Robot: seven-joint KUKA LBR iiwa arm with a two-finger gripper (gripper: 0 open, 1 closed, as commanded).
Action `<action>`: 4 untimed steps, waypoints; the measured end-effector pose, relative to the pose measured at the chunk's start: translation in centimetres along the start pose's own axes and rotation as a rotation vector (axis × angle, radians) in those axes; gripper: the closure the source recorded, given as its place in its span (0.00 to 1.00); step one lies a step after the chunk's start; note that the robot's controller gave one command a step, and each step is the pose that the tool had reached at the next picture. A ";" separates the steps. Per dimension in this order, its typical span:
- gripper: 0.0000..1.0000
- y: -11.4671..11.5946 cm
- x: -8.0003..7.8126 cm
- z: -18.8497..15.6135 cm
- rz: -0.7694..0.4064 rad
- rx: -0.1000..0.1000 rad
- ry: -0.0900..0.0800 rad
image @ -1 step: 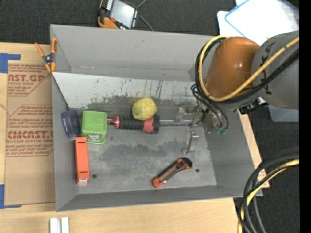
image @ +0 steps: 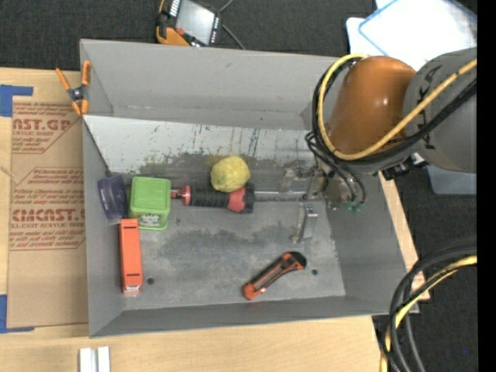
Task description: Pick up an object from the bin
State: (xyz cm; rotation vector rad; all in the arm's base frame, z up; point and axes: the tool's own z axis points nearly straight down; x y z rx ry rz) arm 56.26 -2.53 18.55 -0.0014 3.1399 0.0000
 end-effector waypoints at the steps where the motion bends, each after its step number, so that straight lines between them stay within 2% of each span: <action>1: 0.00 0.8 5.3 10.7 -0.451 -0.002 0.003; 2: 0.00 1.0 6.3 3.7 -0.426 0.001 -0.005; 3: 0.00 1.0 5.8 11.3 -0.473 -0.006 0.011; 4: 0.00 1.5 5.8 11.5 -0.709 0.003 -0.011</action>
Offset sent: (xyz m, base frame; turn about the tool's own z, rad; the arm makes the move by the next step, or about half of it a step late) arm -0.0647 0.0088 -0.0389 -0.4264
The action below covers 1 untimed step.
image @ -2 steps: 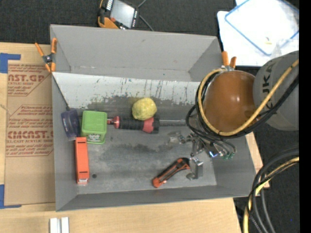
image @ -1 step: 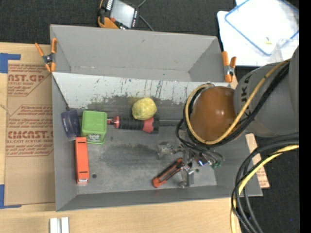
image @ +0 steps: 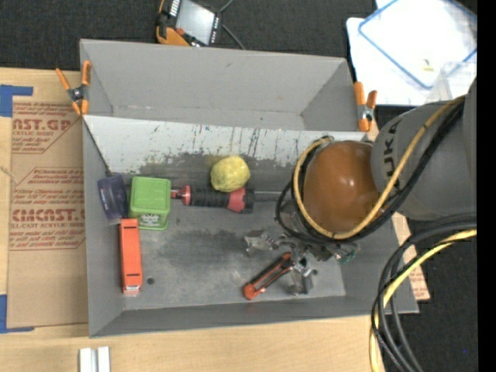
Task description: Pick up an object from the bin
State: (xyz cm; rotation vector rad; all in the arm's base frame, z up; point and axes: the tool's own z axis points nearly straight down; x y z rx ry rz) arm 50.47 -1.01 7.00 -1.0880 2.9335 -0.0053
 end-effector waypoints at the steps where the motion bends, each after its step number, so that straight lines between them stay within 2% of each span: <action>1: 1.00 -0.3 0.2 -0.2 0.230 -0.015 0.017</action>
Offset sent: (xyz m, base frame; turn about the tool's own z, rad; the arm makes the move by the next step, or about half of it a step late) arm 0.0000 0.0000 0.0000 0.0000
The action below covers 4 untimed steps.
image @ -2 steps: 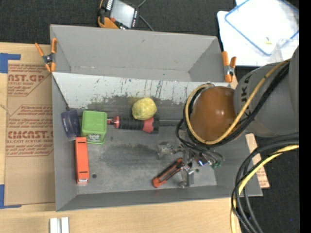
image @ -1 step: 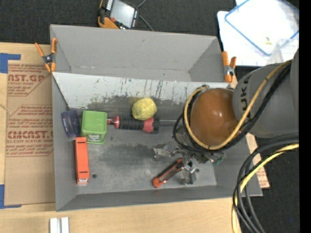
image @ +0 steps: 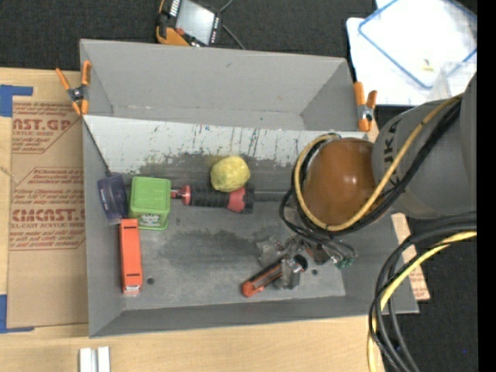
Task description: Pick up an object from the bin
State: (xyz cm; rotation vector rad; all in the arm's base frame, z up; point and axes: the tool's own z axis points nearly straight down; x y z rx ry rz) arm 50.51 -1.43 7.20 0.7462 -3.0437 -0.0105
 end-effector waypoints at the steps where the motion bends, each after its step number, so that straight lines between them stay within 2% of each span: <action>1: 1.00 0.0 0.0 0.0 0.000 0.000 0.000; 2: 1.00 0.2 0.3 -2.8 0.000 -0.006 0.011; 4: 1.00 0.3 0.1 -9.4 0.001 -0.003 0.005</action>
Offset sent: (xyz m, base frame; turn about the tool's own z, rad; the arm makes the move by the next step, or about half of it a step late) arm -0.0001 0.0000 0.0995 -0.0001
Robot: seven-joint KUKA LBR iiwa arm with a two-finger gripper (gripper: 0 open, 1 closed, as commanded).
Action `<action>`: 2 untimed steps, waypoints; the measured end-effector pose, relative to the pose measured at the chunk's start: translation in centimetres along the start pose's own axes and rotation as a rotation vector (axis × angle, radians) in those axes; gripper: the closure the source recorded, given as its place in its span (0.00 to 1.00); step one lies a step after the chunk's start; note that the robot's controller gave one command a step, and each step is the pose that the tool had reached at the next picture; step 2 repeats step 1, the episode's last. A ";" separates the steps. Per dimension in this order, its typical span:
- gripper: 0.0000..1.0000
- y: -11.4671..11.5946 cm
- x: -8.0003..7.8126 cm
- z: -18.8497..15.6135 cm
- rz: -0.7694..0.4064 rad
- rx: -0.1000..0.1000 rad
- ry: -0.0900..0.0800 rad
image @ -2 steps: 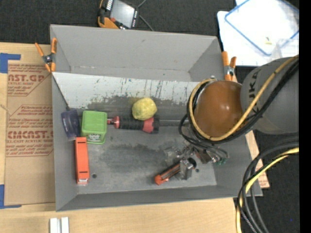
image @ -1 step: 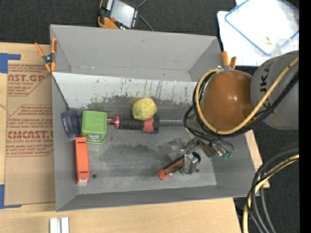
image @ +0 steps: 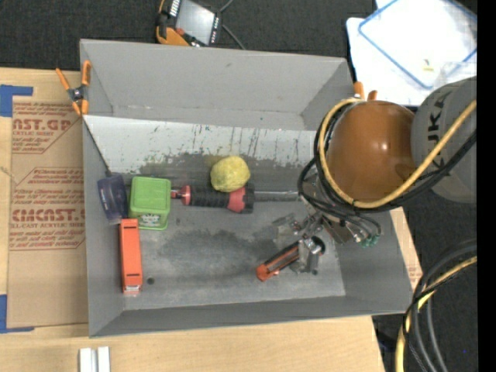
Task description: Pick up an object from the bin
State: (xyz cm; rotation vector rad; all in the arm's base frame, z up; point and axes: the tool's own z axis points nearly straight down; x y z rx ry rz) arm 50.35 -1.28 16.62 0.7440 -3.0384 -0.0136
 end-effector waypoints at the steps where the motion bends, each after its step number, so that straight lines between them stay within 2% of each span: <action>1: 1.00 0.0 0.0 -1.8 0.000 0.000 0.000; 2: 1.00 0.0 0.0 -1.8 0.000 0.000 0.000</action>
Offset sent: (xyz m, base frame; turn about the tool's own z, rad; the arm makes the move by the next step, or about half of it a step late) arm -0.0001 0.0001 0.0211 -0.0003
